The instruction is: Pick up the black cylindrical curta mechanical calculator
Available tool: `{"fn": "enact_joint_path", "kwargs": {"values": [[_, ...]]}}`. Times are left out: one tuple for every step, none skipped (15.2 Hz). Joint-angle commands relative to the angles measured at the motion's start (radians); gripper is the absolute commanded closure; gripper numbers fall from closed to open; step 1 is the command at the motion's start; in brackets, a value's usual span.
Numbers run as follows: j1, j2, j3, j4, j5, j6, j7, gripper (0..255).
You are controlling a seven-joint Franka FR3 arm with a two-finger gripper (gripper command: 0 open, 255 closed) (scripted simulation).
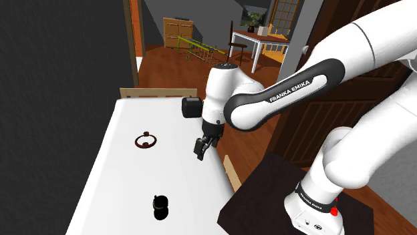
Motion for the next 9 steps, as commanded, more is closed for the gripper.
{"fn": "enact_joint_path", "kwargs": {"values": [[0.0, 0.07, 0.034, 0.008, -0.02, 0.068, 0.042, 0], [-0.002, 0.11, 0.05, 0.017, -0.038, 0.1, 0.067, 0], [-0.005, 0.151, 0.065, 0.028, -0.06, 0.131, 0.094, 0], [-0.007, 0.193, 0.079, 0.04, -0.087, 0.16, 0.124, 0], [-0.009, 0.236, 0.09, 0.053, -0.119, 0.189, 0.157, 0], [-0.009, 0.28, 0.1, 0.068, -0.156, 0.215, 0.194, 0], [-0.005, 0.325, 0.105, 0.084, -0.198, 0.239, 0.233, 0], [0.001, 0.37, 0.106, 0.103, -0.243, 0.261, 0.275, 0], [0.012, 0.415, 0.101, 0.123, -0.29, 0.281, 0.317, 0]]}}
